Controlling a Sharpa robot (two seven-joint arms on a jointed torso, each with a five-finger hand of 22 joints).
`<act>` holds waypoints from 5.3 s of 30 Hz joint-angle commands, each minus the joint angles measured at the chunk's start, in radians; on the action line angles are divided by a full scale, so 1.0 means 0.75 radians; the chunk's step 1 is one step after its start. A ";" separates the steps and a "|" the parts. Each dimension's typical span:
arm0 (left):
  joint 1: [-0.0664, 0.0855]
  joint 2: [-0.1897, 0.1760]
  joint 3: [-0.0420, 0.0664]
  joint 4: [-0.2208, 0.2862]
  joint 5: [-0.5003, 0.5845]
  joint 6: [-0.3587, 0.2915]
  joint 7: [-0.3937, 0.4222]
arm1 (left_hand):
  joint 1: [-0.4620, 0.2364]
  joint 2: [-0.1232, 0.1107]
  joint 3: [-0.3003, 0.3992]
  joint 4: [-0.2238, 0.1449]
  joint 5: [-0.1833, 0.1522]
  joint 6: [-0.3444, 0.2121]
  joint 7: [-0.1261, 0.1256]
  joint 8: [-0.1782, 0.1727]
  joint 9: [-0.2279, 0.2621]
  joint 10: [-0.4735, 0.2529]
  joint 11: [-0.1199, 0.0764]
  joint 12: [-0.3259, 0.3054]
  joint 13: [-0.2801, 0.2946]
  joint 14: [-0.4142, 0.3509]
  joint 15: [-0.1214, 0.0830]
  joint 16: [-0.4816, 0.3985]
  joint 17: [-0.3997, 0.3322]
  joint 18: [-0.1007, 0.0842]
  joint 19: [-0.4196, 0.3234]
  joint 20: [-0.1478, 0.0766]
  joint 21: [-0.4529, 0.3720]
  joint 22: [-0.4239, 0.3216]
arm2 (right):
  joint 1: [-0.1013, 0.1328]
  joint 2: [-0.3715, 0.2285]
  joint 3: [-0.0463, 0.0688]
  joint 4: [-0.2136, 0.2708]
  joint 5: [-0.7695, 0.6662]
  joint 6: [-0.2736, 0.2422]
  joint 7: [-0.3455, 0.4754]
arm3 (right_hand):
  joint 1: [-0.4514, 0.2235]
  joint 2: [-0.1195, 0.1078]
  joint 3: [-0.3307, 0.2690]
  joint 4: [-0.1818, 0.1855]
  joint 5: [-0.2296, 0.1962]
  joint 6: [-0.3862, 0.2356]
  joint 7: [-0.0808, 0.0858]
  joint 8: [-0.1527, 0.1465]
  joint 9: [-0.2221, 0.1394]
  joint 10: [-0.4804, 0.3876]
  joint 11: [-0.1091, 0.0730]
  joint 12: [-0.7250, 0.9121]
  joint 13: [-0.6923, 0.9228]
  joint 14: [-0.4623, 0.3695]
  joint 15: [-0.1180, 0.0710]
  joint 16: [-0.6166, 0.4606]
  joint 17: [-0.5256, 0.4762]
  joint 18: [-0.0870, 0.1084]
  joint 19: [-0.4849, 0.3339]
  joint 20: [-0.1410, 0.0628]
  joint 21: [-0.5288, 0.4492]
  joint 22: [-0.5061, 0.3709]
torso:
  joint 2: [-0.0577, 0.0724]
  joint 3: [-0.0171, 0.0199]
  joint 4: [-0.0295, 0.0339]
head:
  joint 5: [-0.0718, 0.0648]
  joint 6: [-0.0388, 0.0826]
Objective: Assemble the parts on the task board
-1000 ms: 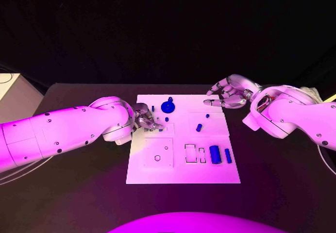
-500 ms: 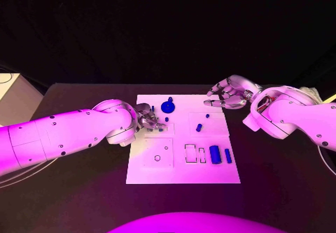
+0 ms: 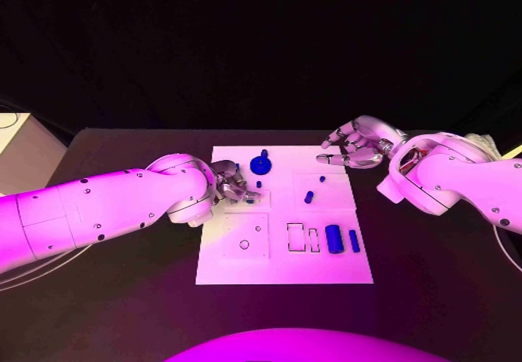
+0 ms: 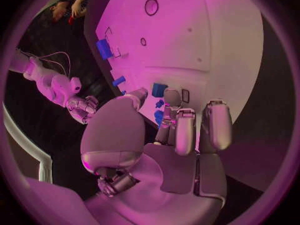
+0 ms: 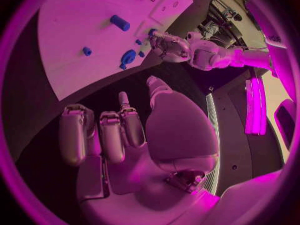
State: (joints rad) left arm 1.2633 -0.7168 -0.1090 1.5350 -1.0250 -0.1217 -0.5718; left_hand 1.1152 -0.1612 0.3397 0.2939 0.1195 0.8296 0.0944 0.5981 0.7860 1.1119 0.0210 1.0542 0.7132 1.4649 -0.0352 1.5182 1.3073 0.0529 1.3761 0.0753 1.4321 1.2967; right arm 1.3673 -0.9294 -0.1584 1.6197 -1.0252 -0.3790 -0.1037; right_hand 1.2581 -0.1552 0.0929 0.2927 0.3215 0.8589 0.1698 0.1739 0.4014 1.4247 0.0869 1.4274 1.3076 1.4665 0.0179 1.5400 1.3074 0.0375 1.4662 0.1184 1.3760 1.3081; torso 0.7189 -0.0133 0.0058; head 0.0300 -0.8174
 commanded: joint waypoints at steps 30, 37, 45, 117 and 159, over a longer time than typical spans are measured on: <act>0.000 0.005 0.000 -0.009 0.025 0.036 -0.002 | 0.241 0.046 0.400 -0.120 -0.017 -0.063 -0.028 0.191 -0.031 0.005 -0.025 0.048 -0.005 0.102 -0.027 0.004 0.251 0.016 0.002 -0.029 -0.004 0.002 | -0.004 -0.001 0.000 0.001 -0.008 0.024 0.010 | -0.001 0.015 -0.010 -0.003 -0.002 -0.006 0.002 0.009 -0.001 -0.002 0.001 -0.001 0.170 0.115 -0.009 -0.007 0.264 0.009 0.028 -0.008 -0.002 0.190 | -0.001 -0.0003 -0.0009 | -0.005 -0.002; -0.001 -0.003 0.005 0.003 0.086 0.033 0.019 | 0.228 0.023 0.539 -0.188 -0.017 -0.098 -0.020 0.227 -0.037 -0.002 -0.019 0.045 -0.021 0.100 -0.021 0.001 0.247 0.018 -0.006 -0.024 -0.009 -0.005 | -0.006 -0.002 0.000 0.000 -0.008 0.035 0.008 | -0.001 0.018 -0.010 -0.003 0.000 -0.006 0.002 0.010 -0.001 -0.001 0.001 -0.001 0.170 0.115 -0.009 -0.007 0.265 0.009 0.028 -0.008 -0.003 0.190 | -0.001 -0.0007 -0.0015 | -0.007 0.000; 0.000 -0.018 0.015 0.013 0.153 0.051 0.029 | 0.192 0.002 0.642 -0.244 -0.015 -0.111 -0.014 0.266 -0.038 0.008 -0.016 0.052 -0.021 0.100 -0.018 0.002 0.247 0.020 -0.013 -0.021 -0.014 -0.011 | -0.008 -0.003 0.000 0.000 -0.008 0.042 0.006 | 0.001 0.021 -0.009 -0.003 0.002 -0.005 0.002 0.010 -0.001 0.000 0.001 0.001 0.171 0.115 -0.009 -0.007 0.265 0.009 0.029 -0.008 -0.001 0.191 | -0.001 -0.0004 0.0001 | -0.009 0.001; 0.194 0.233 -0.038 -0.329 0.212 0.654 -0.070 | -0.328 0.145 0.990 -0.639 0.255 -0.139 -0.004 0.454 0.036 -0.013 -0.009 0.197 0.020 0.100 -0.013 0.023 0.257 0.024 -0.032 -0.021 0.009 0.015 | -0.013 0.058 -0.005 -0.085 0.336 -0.352 0.408 | 0.134 -0.059 0.373 -0.044 0.064 -0.100 0.095 0.075 -0.046 -0.711 0.130 -1.421 -1.462 -0.689 0.174 -1.811 -1.106 0.192 -0.832 0.195 -1.754 -1.285 | 0.000 -0.0016 0.0037 | 0.008 -0.003; 0.191 0.239 -0.093 -0.326 0.159 0.663 -0.076 | -0.359 0.140 0.977 -0.662 0.375 -0.106 -0.017 0.453 0.031 0.032 -0.021 0.216 0.050 0.115 -0.025 0.039 0.287 0.018 -0.009 -0.033 0.026 0.043 | -0.019 0.078 -0.005 -0.110 0.382 -0.327 0.430 | 0.118 -0.054 0.384 -0.080 0.056 -0.106 0.112 0.046 -0.073 -0.711 0.150 -1.495 -1.607 -0.713 0.201 -1.911 -1.234 0.192 -0.928 0.224 -1.753 -1.460 | 0.000 -0.0002 0.0012 | 0.011 -0.017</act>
State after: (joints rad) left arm 1.4084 -0.5380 -0.1751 1.2895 -0.9067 0.3519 -0.6257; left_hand 0.8445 -0.0661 0.8360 0.0390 0.3952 0.7212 0.1031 0.9352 0.8078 1.1282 0.0059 1.2140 0.7509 1.4688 -0.0464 1.5450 1.3073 0.0836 1.3654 0.0502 1.4474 1.3079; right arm 1.3539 -0.8709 -0.1623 1.5360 -0.7382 -0.6333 0.2061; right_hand 1.3544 -0.1964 0.3812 0.2387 0.3694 0.7879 0.2014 0.2123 0.3482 0.8915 0.1896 0.3102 0.1037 0.9359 0.1660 0.1126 0.3838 0.1778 0.7801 0.2861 0.0658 0.2146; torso 0.7186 -0.0128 0.0058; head 0.0401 -0.8305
